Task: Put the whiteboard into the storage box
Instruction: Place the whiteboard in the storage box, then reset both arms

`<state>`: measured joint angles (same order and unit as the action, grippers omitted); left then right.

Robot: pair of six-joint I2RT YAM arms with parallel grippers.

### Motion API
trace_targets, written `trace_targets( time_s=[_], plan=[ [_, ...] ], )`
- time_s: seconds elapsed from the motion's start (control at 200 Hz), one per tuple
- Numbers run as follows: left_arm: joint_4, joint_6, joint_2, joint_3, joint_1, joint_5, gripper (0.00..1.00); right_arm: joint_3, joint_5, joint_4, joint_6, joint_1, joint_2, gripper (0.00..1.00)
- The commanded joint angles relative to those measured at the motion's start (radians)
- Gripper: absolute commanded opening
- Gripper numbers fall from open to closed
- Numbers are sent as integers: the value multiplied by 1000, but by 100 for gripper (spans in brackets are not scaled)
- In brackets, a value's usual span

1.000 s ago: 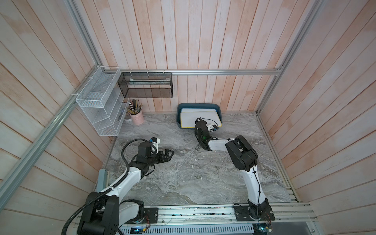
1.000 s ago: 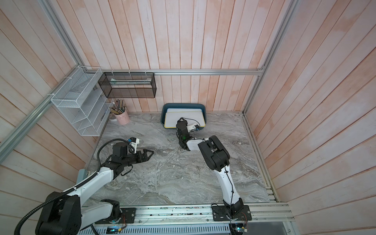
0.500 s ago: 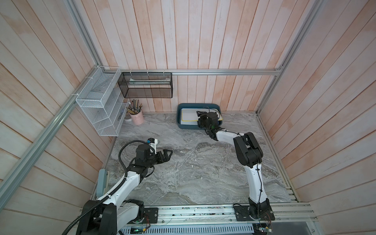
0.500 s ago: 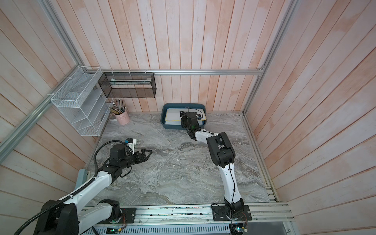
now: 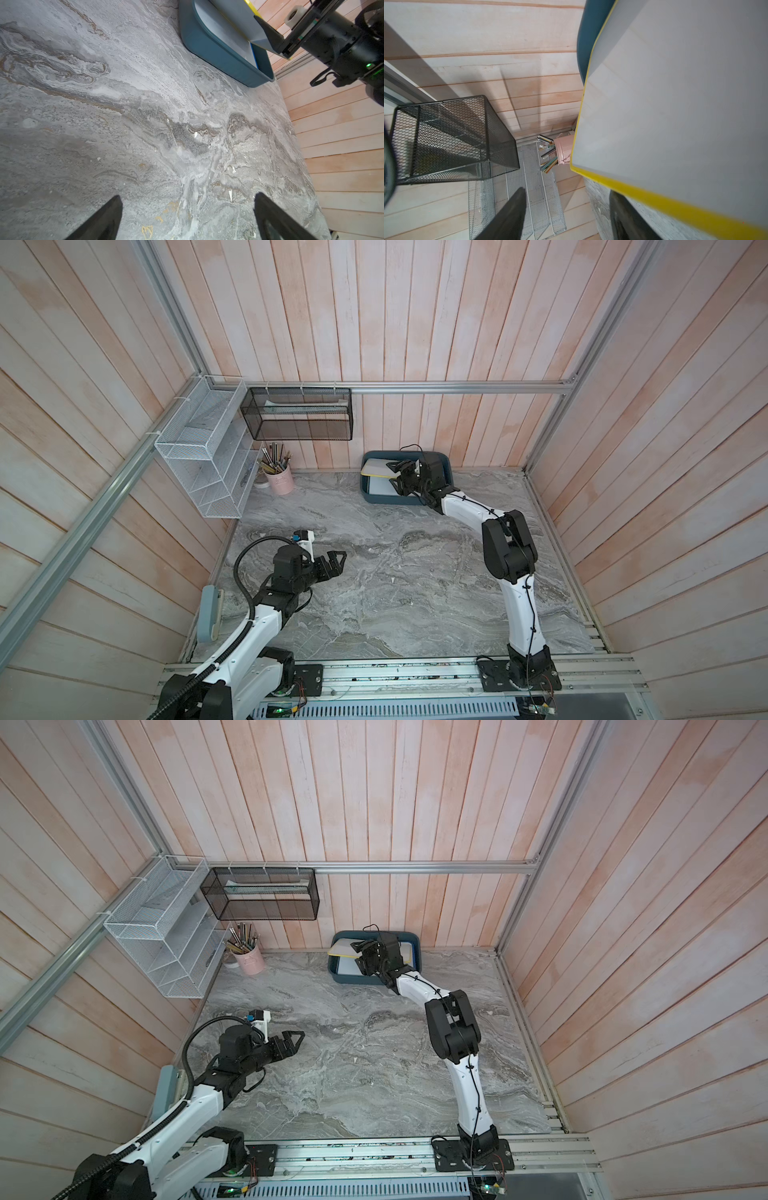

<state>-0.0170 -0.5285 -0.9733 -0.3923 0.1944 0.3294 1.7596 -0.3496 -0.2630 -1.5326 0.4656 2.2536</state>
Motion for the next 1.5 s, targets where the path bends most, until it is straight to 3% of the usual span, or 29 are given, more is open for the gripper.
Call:
trace_targets(
  time_s=[0.0,0.285,0.645,0.82,1.025,1.26,1.365,1.496],
  plan=[
    [-21,2,-12,2,-6,-11,100,-38,-48,-10,31,-11,-60,64],
    [-37,-4,-28,-12,-6,13,100,-172,-97,-22,119,-21,-126,64],
    [-82,32,-100,-47,-7,-36,100,-328,38,266,707,-45,-360,63],
    [-106,28,-122,-63,-9,-165,100,-452,111,321,935,-47,-453,63],
    [-141,52,-117,-66,-13,-361,100,-677,198,221,1167,-76,-626,62],
    [-296,109,-51,27,-31,-627,100,-1081,368,-140,1158,-272,-952,63],
    [-367,143,-12,67,-83,-631,100,-1186,476,-177,1132,-402,-1035,63],
    [-457,216,5,104,-118,-627,100,-1249,609,-203,1153,-499,-1037,63]
  ],
)
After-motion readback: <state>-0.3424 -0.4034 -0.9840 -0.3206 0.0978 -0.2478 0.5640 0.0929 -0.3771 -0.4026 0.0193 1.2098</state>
